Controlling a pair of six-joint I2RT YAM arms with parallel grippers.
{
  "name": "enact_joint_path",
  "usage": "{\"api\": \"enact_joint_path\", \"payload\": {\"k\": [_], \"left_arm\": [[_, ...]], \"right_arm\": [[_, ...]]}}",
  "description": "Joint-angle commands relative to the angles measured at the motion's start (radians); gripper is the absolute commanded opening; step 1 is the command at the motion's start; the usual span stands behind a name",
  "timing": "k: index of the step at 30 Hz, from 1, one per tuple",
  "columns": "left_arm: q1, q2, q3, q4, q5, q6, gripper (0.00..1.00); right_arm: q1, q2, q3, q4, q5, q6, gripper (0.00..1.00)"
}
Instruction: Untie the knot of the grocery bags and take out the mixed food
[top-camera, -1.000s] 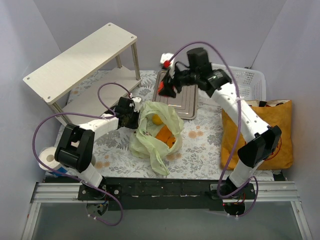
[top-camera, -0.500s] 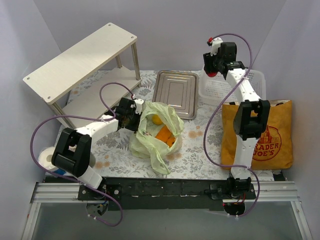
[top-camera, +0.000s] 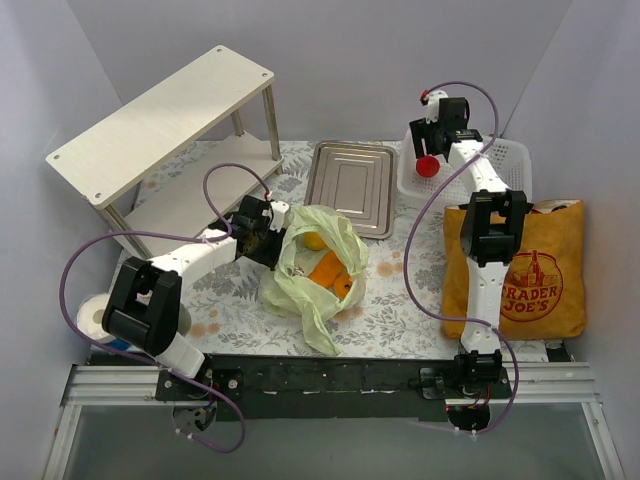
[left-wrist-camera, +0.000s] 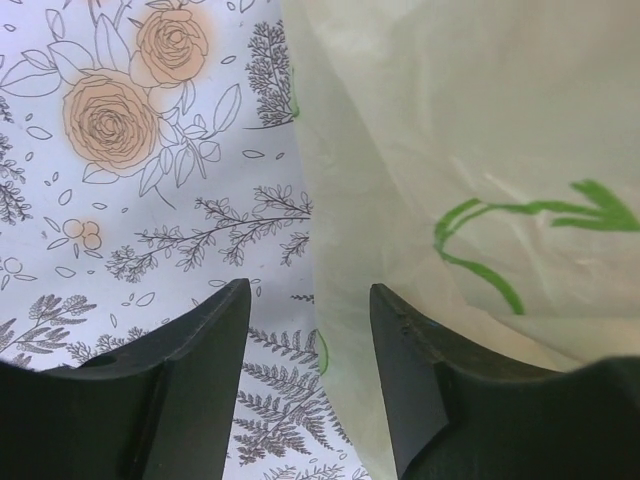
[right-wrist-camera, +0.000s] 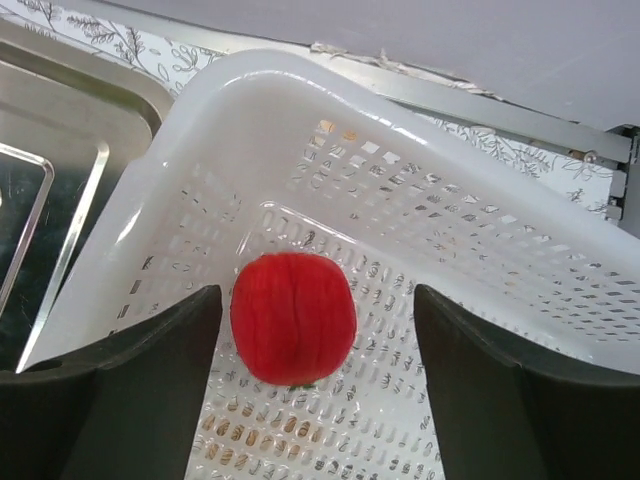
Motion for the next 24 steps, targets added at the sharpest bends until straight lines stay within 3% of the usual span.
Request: {"api": "enact_joint_path", "payload": {"k": [1, 2, 6, 9, 12, 15, 20, 23, 24], "left_arm": [[0.012, -0.032, 0.033, -0.006, -0.051, 0.032, 0.52], [0.017, -0.030, 0.034, -0.008, -0.049, 0.032, 0.53], [0.037, -0.032, 0.037, 0.004, -0.048, 0.034, 0.54], [0.042, -0.033, 0.037, 0.018, -0.046, 0.040, 0.55], [0.042, -0.027, 0.036, 0.038, -0.043, 0.042, 0.56], [0.043, -0.012, 0.044, 0.052, -0.042, 0.032, 0.56], [0.040, 0.002, 0.054, 0.083, -0.005, 0.025, 0.56], [0.028, 0.019, 0.065, 0.075, -0.011, 0.019, 0.56], [0.022, 0.022, 0.063, 0.075, -0.013, 0.014, 0.56]], "right_arm": [[-0.019, -0.115, 0.034, -0.011, -0.048, 0.038, 0.85], [-0.019, -0.138, 0.035, -0.031, -0.074, 0.053, 0.87], [0.004, -0.331, -0.020, -0.075, -0.429, 0.068, 0.97], [0.094, -0.478, -0.089, -0.108, -0.552, 0.003, 0.96], [0.230, -0.659, -0.247, -0.093, -0.640, -0.091, 0.87], [0.391, -0.825, -0.437, -0.081, -0.671, -0.232, 0.84], [0.623, -0.927, -0.641, -0.099, -0.576, -0.414, 0.82], [0.692, -0.910, -0.675, -0.148, -0.576, -0.496, 0.66], [0.706, -0.889, -0.683, -0.156, -0.574, -0.511, 0.55]]}}
